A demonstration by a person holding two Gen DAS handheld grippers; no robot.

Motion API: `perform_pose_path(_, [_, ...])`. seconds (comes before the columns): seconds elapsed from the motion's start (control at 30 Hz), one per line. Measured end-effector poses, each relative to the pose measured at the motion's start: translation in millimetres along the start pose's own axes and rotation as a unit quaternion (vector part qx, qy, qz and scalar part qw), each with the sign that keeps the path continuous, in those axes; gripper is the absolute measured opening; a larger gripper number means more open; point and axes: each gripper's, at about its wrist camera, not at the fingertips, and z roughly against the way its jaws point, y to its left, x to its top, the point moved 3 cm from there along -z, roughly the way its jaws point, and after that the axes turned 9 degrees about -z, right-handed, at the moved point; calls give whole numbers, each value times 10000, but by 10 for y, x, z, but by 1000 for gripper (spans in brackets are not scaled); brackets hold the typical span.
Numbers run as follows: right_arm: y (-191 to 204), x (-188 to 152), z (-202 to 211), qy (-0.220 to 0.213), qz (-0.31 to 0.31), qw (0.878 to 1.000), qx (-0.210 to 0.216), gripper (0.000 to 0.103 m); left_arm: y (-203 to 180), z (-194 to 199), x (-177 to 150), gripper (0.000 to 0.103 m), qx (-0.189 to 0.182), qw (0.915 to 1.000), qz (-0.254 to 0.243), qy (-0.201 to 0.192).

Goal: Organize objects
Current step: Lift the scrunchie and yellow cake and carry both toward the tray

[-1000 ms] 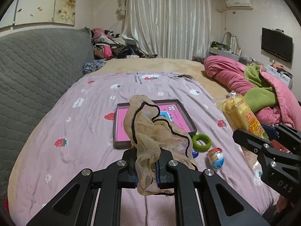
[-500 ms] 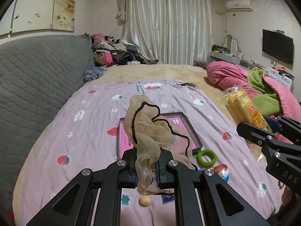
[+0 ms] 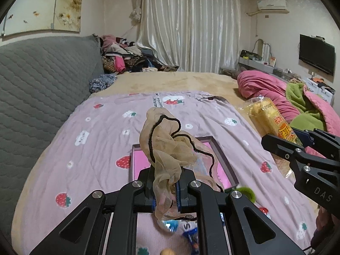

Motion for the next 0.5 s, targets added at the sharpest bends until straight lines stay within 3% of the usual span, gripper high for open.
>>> perform_pose_path(0.27, [-25, 73, -641, 227, 168, 9995, -159, 38, 184, -693, 60, 13, -124, 9997, 155, 143])
perform_pose_path(0.5, [-210, -37, -1258, 669, -202, 9974, -159, 38, 289, -1361, -70, 13, -238, 9984, 234, 466])
